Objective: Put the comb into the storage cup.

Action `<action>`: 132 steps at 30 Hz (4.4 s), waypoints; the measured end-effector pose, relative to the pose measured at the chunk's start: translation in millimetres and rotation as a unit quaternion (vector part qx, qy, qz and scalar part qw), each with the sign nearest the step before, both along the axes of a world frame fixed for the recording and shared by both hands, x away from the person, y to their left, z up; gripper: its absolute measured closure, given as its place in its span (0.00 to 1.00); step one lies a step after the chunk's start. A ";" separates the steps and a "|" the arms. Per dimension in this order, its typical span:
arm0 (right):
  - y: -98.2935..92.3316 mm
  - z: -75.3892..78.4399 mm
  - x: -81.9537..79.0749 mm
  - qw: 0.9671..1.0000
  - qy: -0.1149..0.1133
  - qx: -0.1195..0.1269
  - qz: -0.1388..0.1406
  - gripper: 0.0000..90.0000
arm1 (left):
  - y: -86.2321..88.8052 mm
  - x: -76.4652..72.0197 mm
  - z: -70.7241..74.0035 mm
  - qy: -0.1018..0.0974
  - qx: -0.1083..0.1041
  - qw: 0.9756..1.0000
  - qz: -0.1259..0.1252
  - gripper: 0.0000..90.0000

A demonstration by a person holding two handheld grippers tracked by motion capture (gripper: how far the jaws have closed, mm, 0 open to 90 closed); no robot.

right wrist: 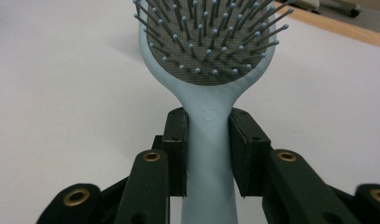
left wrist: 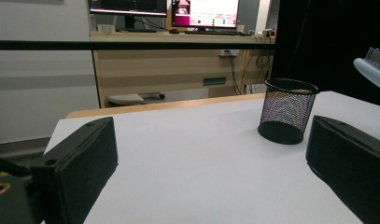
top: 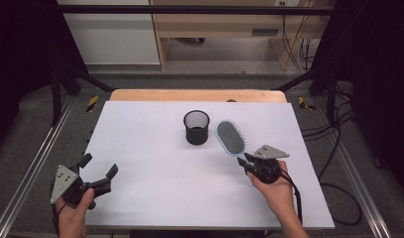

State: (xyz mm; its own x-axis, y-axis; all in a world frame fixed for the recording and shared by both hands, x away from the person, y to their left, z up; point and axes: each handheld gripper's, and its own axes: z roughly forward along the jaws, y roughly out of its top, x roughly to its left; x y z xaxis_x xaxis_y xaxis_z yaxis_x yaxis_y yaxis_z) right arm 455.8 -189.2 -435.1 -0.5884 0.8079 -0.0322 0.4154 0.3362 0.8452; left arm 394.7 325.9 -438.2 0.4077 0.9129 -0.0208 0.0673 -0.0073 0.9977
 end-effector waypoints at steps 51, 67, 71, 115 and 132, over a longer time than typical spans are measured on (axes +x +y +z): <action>57.3 44.4 37.0 0.989 -0.083 0.125 0.010 0.78 | -80.7 97.9 92.7 0.003 0.000 0.994 -0.109 0.02; 57.3 47.3 40.4 0.987 -0.090 0.129 0.017 0.78 | -133.1 112.5 109.7 0.012 -0.002 0.987 -0.160 0.02; 57.5 48.8 38.2 0.986 -0.095 0.132 0.019 0.78 | -145.5 110.1 113.4 0.014 -0.012 0.985 -0.173 0.02; 110.2 35.3 5.2 0.977 -0.149 0.134 0.065 0.78 | -183.1 103.7 107.8 0.081 -0.068 0.968 -0.230 0.13; 117.7 28.6 10.8 0.979 -0.143 0.125 0.068 0.78 | -175.4 111.1 98.3 0.113 -0.110 0.963 -0.220 0.32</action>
